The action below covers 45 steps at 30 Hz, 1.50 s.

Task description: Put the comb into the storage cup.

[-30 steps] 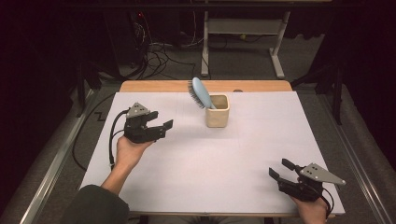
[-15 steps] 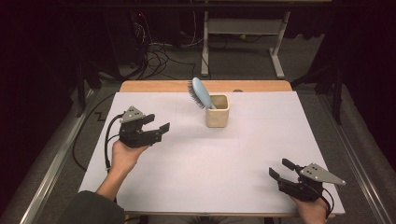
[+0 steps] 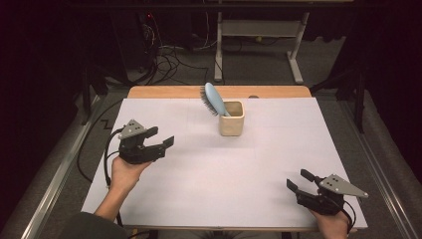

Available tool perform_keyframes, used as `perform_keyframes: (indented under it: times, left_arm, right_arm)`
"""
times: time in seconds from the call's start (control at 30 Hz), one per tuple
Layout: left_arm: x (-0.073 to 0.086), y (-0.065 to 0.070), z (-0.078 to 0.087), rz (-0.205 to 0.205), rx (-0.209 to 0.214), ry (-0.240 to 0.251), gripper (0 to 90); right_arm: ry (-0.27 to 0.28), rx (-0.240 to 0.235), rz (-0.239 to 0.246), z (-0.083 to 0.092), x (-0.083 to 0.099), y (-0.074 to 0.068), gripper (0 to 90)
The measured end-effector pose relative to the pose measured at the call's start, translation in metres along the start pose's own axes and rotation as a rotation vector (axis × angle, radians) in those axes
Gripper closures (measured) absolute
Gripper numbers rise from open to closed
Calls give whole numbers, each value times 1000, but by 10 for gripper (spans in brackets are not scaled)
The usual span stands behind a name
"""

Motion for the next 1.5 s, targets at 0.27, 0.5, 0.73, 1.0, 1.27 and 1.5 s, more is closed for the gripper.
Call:
perform_keyframes:
  times: [0.27, 0.5, 0.73, 1.0, 1.27, 1.5]
  left_arm:
    - [10, 1, 8, 4, -10, 8, 308]
    - [18, -3, 15, 17, -16, 16, 308]
    - [27, -1, 21, 14, -26, 35, 311]
    - [36, 5, 27, 0, -33, 54, 312]
    - [52, 4, 29, 13, -39, 49, 310]
    - [65, 3, 31, 28, -43, 50, 305]
  right_arm:
    - [4, -1, 2, 1, 0, -1, 353]
    - [4, 1, 0, 1, 0, -1, 353]
    - [2, 1, 0, 1, 0, -1, 353]
    - [4, 1, 2, 2, 0, -1, 354]
    - [12, 5, 4, 2, 0, -1, 356]
    - [6, 5, 4, 2, 0, -2, 356]
Point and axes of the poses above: each handheld gripper's, and its own axes: z roughly backward along the jaws, x roughly out of its underside, y roughly to its right, the point moved 4 cm from there along -z, roughly forward along the jaws, and after that the axes turned 13 degrees about -y, right-handed, at the moved point
